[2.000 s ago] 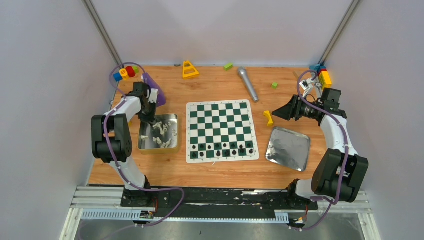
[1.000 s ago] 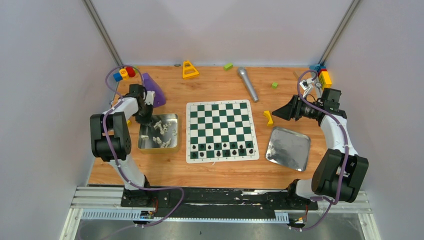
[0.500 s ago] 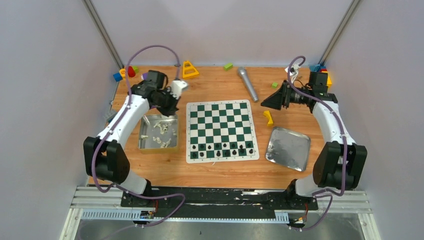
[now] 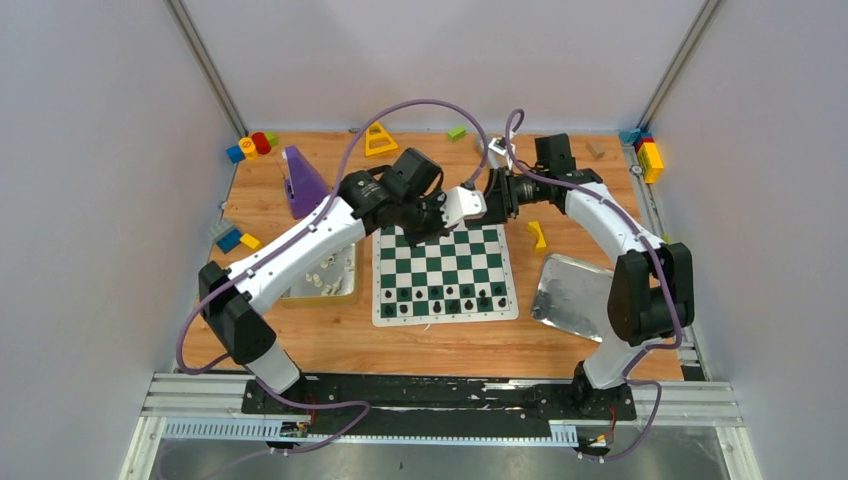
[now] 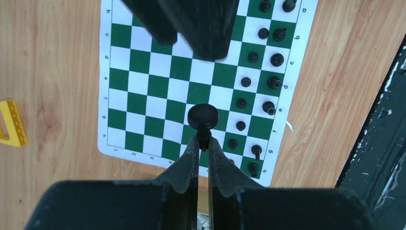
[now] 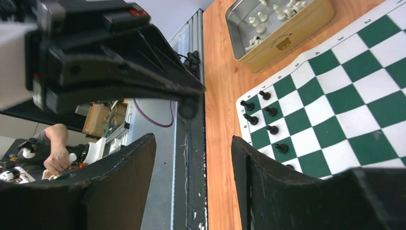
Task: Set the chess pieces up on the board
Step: Adjust the chess piece.
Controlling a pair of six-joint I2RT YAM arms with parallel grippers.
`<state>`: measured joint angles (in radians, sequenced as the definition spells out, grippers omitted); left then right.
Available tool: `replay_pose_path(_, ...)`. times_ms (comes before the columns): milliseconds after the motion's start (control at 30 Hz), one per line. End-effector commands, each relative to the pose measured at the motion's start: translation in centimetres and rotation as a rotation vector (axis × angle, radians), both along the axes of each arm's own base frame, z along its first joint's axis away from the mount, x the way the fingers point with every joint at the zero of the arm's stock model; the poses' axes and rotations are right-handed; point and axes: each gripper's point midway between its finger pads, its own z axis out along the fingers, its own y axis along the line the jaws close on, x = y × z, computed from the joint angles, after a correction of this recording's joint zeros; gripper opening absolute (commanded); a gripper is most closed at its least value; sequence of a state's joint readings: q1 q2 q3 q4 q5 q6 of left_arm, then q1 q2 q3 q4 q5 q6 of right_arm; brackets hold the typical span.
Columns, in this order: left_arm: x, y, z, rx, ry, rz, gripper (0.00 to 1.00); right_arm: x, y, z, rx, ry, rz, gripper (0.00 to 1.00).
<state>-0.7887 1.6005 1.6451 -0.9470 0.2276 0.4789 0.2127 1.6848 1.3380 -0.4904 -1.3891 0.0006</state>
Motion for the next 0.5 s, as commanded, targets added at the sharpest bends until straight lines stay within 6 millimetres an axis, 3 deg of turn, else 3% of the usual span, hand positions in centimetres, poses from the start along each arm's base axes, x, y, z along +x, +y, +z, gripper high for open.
replay_pose_path(0,0.7,-1.0,-0.3,0.053,-0.038,0.001,0.03,-0.3,1.5,1.8,0.037,-0.051,0.06,0.61)
replay_pose_path(333,1.1,-1.7,-0.4,0.049,-0.038,0.027,0.03,0.4,3.7,-1.7,-0.066,0.015,0.026,0.55)
replay_pose_path(467,1.0,-1.8,-0.2,0.041,-0.037,0.028,0.03,0.3,4.5,-2.3,-0.079,0.025,0.037,0.53)
